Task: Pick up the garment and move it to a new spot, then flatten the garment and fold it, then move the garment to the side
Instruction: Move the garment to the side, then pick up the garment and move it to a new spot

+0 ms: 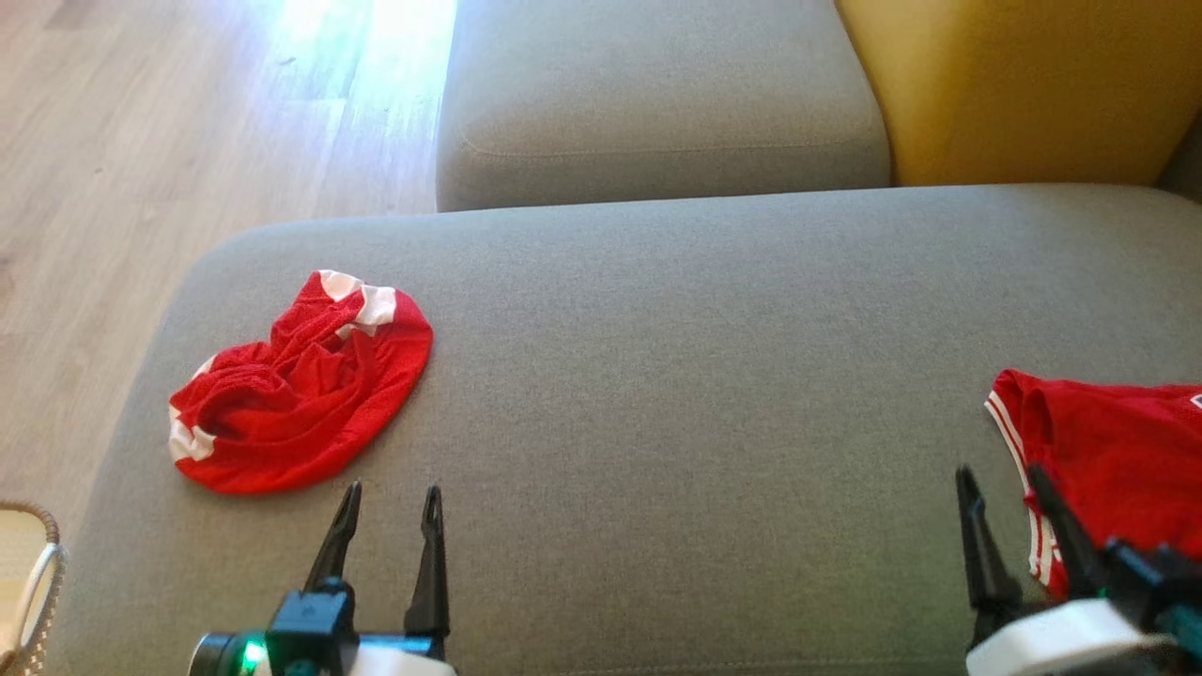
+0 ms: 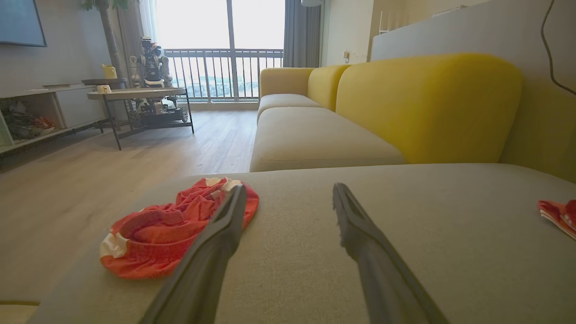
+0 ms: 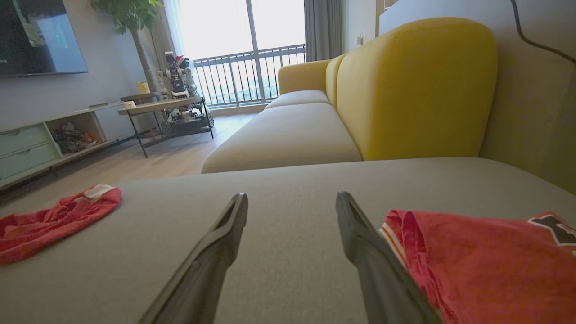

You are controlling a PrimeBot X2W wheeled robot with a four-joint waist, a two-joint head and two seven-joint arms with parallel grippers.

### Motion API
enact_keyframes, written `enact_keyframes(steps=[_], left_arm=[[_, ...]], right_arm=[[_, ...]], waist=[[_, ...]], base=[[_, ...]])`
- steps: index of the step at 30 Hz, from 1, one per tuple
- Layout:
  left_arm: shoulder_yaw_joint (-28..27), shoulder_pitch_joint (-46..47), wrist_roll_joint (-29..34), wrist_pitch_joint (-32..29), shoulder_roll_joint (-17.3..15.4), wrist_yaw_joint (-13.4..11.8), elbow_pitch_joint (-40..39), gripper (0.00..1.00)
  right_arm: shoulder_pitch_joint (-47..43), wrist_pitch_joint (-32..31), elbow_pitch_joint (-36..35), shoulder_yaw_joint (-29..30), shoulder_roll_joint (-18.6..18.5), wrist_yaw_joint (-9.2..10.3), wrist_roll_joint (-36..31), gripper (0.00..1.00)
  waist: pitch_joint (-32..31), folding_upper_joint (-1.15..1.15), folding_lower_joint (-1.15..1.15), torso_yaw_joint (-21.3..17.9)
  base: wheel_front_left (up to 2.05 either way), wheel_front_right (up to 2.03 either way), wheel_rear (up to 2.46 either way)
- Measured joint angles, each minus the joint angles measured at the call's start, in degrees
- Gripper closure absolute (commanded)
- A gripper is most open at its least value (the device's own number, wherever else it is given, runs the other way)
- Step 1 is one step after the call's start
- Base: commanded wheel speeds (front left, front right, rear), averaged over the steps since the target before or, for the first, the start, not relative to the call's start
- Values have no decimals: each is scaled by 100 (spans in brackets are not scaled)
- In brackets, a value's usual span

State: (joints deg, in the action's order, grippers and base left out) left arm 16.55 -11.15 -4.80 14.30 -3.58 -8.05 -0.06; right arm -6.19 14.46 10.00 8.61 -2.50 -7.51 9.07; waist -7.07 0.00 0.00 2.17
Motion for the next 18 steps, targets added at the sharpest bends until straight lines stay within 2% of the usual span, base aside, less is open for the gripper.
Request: enact_keyframes(steps=[11,18], left_arm=[[-34,-209,430,0,-42,-67,-12,0],[-30,-209,469,0,-78,-156,-15,0]], right_arm=[[-278,0,-103,-54,23,0,-25,0],[-286,0,-71,-119,23,0,-25,0]], waist=[[-51,0,0,85],[-97,0,0,193]], base=[[0,0,0],[0,0,0]])
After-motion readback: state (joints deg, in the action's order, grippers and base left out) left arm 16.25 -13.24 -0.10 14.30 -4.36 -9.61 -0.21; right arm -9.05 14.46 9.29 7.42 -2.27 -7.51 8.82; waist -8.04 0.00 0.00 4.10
